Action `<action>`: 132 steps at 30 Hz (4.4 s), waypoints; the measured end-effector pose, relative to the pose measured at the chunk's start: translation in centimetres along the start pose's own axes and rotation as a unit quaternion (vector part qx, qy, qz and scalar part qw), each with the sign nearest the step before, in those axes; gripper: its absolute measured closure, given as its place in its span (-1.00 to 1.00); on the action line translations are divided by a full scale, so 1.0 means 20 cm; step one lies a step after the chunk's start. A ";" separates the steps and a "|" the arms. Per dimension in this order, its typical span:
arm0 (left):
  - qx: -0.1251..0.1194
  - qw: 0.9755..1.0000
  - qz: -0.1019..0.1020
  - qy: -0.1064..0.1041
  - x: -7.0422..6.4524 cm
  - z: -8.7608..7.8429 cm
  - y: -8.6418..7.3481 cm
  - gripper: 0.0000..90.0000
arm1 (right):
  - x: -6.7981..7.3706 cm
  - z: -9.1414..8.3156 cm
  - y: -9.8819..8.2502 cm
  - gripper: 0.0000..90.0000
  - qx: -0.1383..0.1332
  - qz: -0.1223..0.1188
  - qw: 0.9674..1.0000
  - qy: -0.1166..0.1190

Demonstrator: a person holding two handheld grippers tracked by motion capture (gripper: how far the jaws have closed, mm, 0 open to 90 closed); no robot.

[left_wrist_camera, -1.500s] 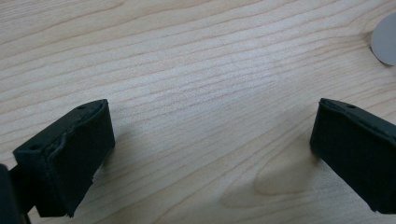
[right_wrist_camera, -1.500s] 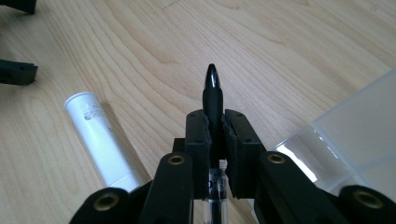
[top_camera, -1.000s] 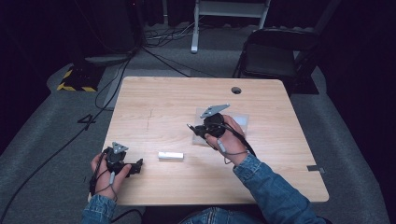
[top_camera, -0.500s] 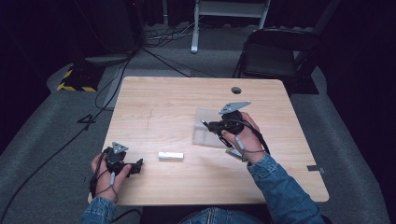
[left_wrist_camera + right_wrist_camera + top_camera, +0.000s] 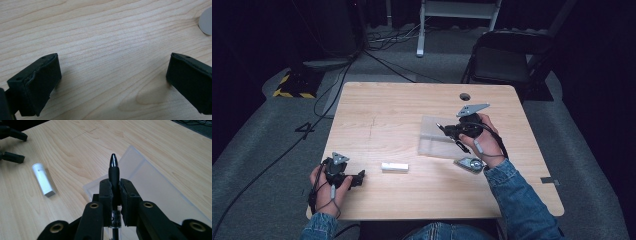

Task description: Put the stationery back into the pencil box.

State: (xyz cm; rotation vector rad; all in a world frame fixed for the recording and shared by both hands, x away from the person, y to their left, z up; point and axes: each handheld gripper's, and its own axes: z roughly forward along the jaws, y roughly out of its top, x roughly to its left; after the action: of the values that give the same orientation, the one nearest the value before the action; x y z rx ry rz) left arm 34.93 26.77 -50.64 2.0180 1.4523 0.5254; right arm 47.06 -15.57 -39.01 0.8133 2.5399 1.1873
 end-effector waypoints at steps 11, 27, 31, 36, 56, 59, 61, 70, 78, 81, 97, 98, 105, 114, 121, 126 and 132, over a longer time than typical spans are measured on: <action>0.000 1.000 0.000 0.000 0.00 0.00 0.00 -1.00 | -0.10 0.05 -0.05 0.79 0.016 -0.029 0.999 -0.021; 0.001 1.000 0.000 -0.001 0.00 0.00 0.00 -1.00 | -0.19 0.20 -0.16 0.79 0.055 -0.042 0.997 -0.025; 0.001 1.000 0.000 0.000 0.00 0.00 0.00 -1.00 | -0.18 0.22 -0.17 0.79 0.064 -0.052 0.996 -0.020; 0.001 1.000 0.000 0.000 0.00 0.00 0.00 -1.00 | -0.16 0.25 -0.17 0.79 0.073 -0.070 0.995 -0.017; 0.001 1.000 0.000 0.000 0.00 0.00 0.00 -1.00 | -0.13 0.32 -0.19 0.79 0.101 -0.102 0.990 -0.013; 0.001 1.000 0.000 0.000 0.00 0.00 0.00 -1.00 | -0.12 0.33 -0.20 0.79 0.104 -0.108 0.989 -0.012; 0.001 1.000 0.000 0.000 0.00 0.00 0.00 -1.00 | -0.12 0.34 -0.20 0.79 0.107 -0.112 0.988 -0.012; 0.001 1.000 0.000 0.000 0.00 0.00 0.00 -1.00 | -0.10 0.38 -0.21 0.78 0.113 -0.122 0.986 -0.016; 0.001 1.000 0.000 -0.001 0.00 0.00 0.00 -1.00 | -0.09 0.40 -0.22 0.78 0.120 -0.126 0.984 -0.026; 0.001 1.000 0.000 -0.001 0.00 0.00 0.00 -1.00 | -0.09 0.40 -0.22 0.70 0.116 -0.126 0.985 -0.034; 0.000 1.000 -0.002 0.000 0.00 0.00 0.00 -1.00 | -0.09 0.19 -0.24 0.76 0.116 -0.098 0.988 -0.015; 0.001 1.000 0.000 0.000 0.00 0.00 0.00 -1.00 | -0.09 0.17 -0.27 0.79 0.126 -0.096 0.987 -0.008; 0.000 1.000 0.000 0.000 0.00 0.00 0.00 -1.00 | -0.12 0.15 -0.35 0.88 0.145 -0.077 0.986 0.006; 0.000 1.000 0.001 0.001 0.00 0.00 0.00 -1.00 | -0.14 0.16 -0.38 0.93 0.164 -0.070 0.984 0.014; 0.000 1.000 0.001 0.001 0.00 0.00 0.00 -1.00 | -0.14 0.17 -0.39 0.84 0.168 -0.067 0.983 0.007; 0.000 1.000 0.001 0.001 0.00 0.00 0.00 -1.00 | -0.15 0.18 -0.39 0.65 0.156 -0.065 0.986 -0.002; 0.000 1.000 0.001 0.001 0.00 0.00 0.00 -1.00 | -0.14 0.19 -0.39 0.54 0.144 -0.069 0.987 -0.010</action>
State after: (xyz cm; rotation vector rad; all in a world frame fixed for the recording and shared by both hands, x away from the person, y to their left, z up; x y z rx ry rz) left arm 35.02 26.77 -50.63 2.0200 1.4504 0.5284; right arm 47.98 -18.79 -47.53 0.6868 2.7389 0.7777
